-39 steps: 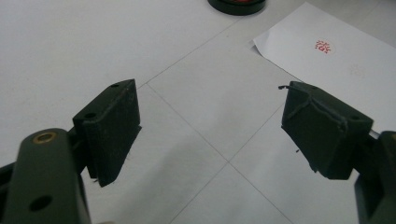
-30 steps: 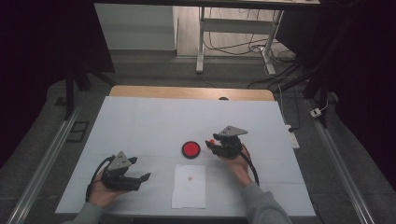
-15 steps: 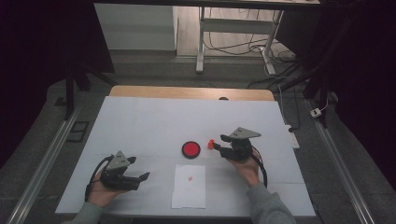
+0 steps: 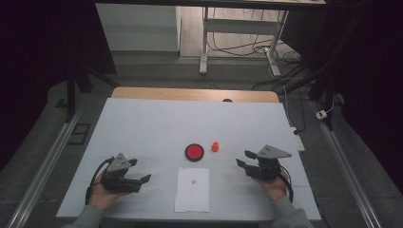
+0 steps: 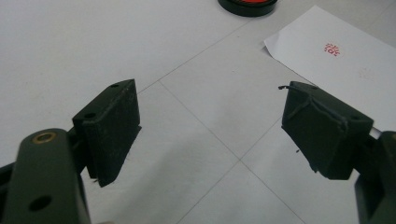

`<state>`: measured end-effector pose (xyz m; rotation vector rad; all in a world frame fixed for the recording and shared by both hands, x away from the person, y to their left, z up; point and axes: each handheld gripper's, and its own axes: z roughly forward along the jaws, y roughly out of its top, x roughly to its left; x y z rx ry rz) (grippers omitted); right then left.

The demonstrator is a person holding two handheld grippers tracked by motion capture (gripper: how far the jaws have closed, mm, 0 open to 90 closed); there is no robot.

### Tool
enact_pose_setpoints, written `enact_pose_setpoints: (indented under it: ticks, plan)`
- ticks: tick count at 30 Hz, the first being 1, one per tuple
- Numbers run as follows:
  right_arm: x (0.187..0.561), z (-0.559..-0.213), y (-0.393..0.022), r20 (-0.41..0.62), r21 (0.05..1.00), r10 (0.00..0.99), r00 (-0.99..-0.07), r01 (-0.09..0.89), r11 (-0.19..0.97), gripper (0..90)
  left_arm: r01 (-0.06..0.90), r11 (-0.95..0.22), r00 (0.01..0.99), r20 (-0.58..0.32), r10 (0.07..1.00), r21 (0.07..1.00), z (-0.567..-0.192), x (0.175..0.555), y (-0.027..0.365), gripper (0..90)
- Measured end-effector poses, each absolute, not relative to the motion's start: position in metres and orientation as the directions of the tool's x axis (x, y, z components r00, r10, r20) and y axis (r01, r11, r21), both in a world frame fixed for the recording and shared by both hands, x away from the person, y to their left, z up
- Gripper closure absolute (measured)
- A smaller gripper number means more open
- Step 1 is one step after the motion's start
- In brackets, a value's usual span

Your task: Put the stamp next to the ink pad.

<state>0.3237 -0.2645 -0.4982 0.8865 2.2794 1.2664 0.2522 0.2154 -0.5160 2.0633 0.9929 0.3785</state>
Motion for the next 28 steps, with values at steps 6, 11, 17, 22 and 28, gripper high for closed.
enact_pose_setpoints:
  ticks: [6,11,17,22,28]
  plan:
    - [0.303,-0.498,-0.294,-0.033,0.859,0.705,-0.709,0.341,0.383,48.0,0.521,-0.374,0.647,-0.069,0.759,0.767,-0.516,0.253,0.215,19.6]
    - [0.294,-0.5,-0.31,-0.038,0.857,0.713,-0.7,0.345,0.384,48.1,0.522,-0.374,0.647,-0.071,0.759,0.766,-0.516,0.254,0.214,19.6]
    - [0.29,-0.503,-0.317,-0.043,0.85,0.711,-0.702,0.349,0.396,48.4,0.523,-0.37,0.644,-0.072,0.762,0.768,-0.516,0.254,0.215,19.6]
    - [0.289,-0.502,-0.314,-0.051,0.848,0.699,-0.713,0.338,0.407,48.3,0.523,-0.369,0.643,-0.072,0.763,0.768,-0.516,0.254,0.215,19.6]
    - [0.29,-0.502,-0.314,-0.053,0.847,0.695,-0.717,0.336,0.411,48.1,0.524,-0.37,0.642,-0.071,0.763,0.768,-0.516,0.254,0.215,19.6]
